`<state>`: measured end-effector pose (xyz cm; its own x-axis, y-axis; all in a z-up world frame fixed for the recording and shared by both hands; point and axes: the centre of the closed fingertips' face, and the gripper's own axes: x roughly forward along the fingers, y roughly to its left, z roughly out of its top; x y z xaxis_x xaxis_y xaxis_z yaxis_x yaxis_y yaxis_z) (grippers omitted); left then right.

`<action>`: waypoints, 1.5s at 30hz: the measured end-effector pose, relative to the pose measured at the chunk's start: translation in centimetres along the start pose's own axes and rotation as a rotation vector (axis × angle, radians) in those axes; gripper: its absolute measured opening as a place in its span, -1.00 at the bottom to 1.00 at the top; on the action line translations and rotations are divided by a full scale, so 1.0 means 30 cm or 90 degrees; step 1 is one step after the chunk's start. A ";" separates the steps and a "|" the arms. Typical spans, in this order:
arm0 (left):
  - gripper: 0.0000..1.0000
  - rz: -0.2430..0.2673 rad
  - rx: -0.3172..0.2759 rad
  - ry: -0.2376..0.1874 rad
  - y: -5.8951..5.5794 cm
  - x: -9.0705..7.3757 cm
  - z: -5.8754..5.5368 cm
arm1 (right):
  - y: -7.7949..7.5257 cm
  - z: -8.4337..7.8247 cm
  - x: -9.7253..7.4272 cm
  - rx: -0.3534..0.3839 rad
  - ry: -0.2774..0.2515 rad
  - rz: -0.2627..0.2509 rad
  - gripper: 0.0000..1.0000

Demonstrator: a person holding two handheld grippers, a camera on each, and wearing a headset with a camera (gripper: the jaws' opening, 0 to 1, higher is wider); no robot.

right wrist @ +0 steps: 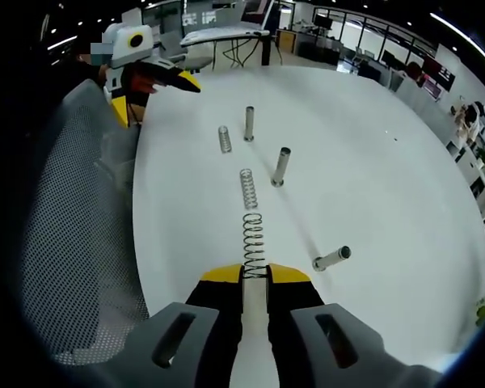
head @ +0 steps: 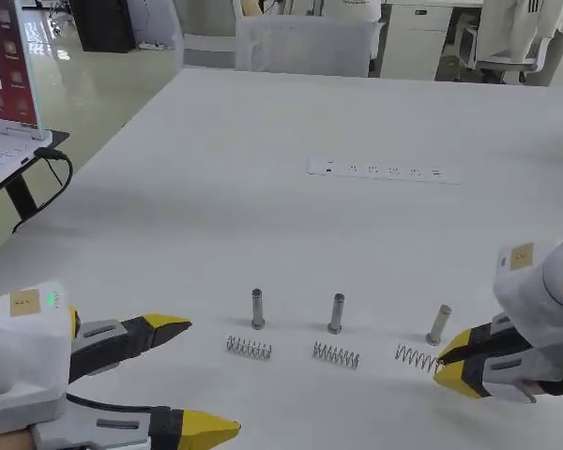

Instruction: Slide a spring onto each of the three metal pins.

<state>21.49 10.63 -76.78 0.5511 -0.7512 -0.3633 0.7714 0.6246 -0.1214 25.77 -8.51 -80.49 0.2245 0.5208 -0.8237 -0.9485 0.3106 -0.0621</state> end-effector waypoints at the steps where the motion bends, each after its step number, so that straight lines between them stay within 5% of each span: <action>1: 0.42 -0.005 0.002 0.001 -0.003 0.004 0.008 | 0.003 0.005 -0.002 -0.003 -0.001 0.001 -0.83; 20: 0.21 -0.093 0.063 -0.006 -0.079 0.087 0.125 | 0.069 0.134 -0.024 -0.057 -0.030 0.029 -0.83; 33: 0.05 -0.130 0.075 -0.018 -0.120 0.109 0.154 | 0.117 0.211 -0.038 -0.105 -0.043 0.042 -0.83; 45: -0.04 -0.156 0.114 -0.029 -0.137 0.137 0.236 | 0.133 0.273 -0.072 -0.136 -0.063 0.042 -0.83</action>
<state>22.84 3.47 -71.24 0.3525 -0.8859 -0.3014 0.9247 0.3793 -0.0334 23.33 -1.90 -74.35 0.1720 0.6134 -0.7708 -0.9851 0.1035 -0.1375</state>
